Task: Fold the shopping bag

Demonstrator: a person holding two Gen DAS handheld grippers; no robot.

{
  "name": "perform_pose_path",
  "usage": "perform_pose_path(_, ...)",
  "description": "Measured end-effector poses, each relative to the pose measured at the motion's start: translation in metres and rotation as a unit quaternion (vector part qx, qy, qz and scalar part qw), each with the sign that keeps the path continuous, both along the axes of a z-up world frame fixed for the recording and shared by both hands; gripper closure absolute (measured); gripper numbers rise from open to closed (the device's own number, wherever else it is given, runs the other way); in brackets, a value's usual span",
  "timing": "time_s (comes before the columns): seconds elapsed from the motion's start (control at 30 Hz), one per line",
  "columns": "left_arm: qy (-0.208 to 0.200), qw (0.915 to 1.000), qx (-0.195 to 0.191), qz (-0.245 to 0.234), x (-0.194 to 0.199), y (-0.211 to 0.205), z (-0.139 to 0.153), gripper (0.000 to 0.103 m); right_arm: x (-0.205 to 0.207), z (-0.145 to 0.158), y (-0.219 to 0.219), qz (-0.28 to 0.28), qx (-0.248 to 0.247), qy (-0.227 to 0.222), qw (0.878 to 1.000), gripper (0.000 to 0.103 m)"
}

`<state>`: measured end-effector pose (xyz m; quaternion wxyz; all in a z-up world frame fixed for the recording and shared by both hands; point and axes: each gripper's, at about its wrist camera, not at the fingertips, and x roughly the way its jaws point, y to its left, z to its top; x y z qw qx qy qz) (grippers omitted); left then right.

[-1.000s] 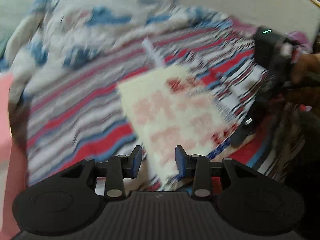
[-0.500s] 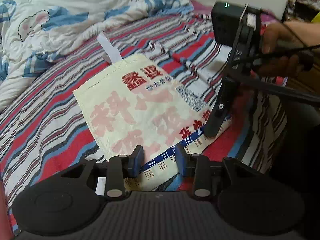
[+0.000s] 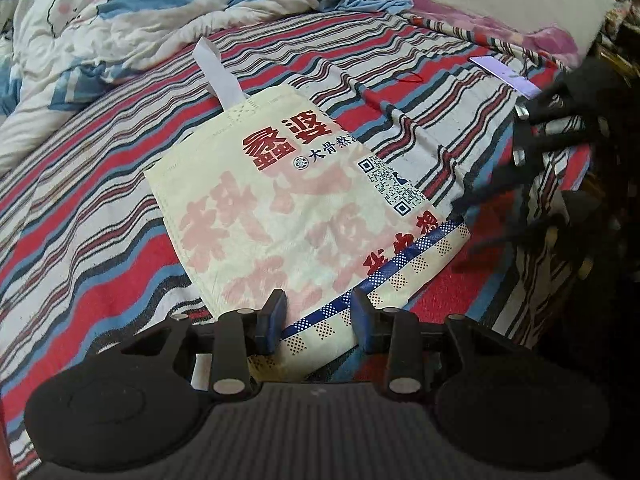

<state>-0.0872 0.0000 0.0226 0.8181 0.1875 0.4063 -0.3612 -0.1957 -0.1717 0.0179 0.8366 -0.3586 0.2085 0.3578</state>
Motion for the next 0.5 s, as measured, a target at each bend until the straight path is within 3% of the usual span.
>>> perform_pose_path(0.07,0.005,1.0,-0.001,0.003,0.0,0.0,0.001,0.069,-0.002,-0.012,0.007,0.019,-0.046,-0.033,0.998,0.081)
perform_pose_path(0.37,0.03,0.9991,-0.021,0.023,0.009,0.003,-0.001,0.069,0.002,-0.034,0.027,0.08,-0.117,-0.084,0.986,0.079)
perform_pose_path(0.43,0.023,0.9993,-0.023,0.021,0.007,0.004,-0.001,0.07,0.009,-0.032,0.029,0.078,-0.109,-0.069,0.989,0.086)
perform_pose_path(0.5,0.007,0.9996,-0.023,0.012,0.001,0.005,0.0,0.07,0.023,-0.017,0.022,0.049,-0.048,0.0,0.998,0.088)
